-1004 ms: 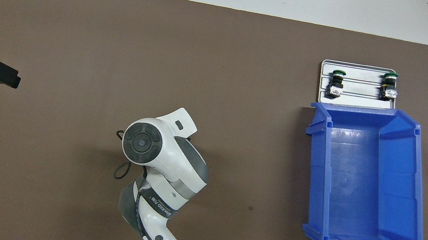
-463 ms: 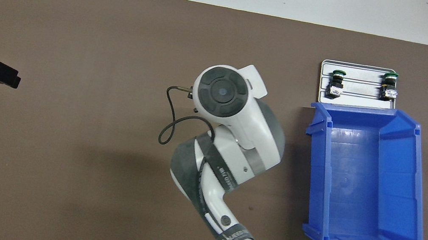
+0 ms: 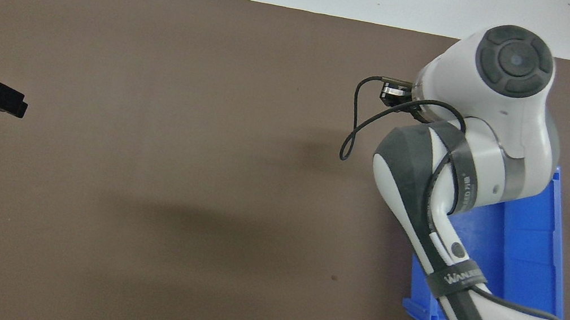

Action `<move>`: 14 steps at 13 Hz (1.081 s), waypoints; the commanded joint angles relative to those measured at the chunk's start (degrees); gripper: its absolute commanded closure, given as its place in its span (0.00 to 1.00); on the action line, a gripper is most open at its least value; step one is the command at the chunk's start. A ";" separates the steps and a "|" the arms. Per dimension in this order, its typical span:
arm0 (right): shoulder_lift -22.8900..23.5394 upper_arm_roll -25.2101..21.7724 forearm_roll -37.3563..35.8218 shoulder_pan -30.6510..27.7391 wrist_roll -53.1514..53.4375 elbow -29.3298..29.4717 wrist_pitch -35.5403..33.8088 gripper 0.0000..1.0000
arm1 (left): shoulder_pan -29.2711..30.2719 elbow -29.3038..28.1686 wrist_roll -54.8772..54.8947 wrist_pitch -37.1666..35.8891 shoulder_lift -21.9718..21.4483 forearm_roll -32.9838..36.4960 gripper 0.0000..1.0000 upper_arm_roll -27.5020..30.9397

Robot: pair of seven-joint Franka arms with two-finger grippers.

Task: Place and press button with both arms
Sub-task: 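Carry the green button with the right gripper to the blue bin, then lower the green button into the blue bin and open the right gripper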

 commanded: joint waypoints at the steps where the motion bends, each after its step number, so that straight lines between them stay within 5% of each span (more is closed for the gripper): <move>1: -3.36 1.05 -1.14 -5.74 -4.20 -4.87 -0.04 1.00 | 0.68 -2.01 0.31 0.60 -1.76 -0.17 0.00 -0.27; 7: -12.23 1.14 -1.14 -13.67 -12.91 -21.74 4.52 1.00 | 0.68 -2.01 0.40 0.60 -1.76 -0.17 0.00 -0.27; 11: -16.72 1.05 -1.05 -14.38 -12.56 -35.54 17.43 1.00 | 0.68 -2.01 0.31 0.60 -1.76 -0.17 0.00 -0.27; 14: -16.91 1.05 -1.05 -14.38 -11.51 -40.73 24.37 1.00 | 0.68 -2.01 0.31 0.60 -1.76 -0.17 0.00 -0.27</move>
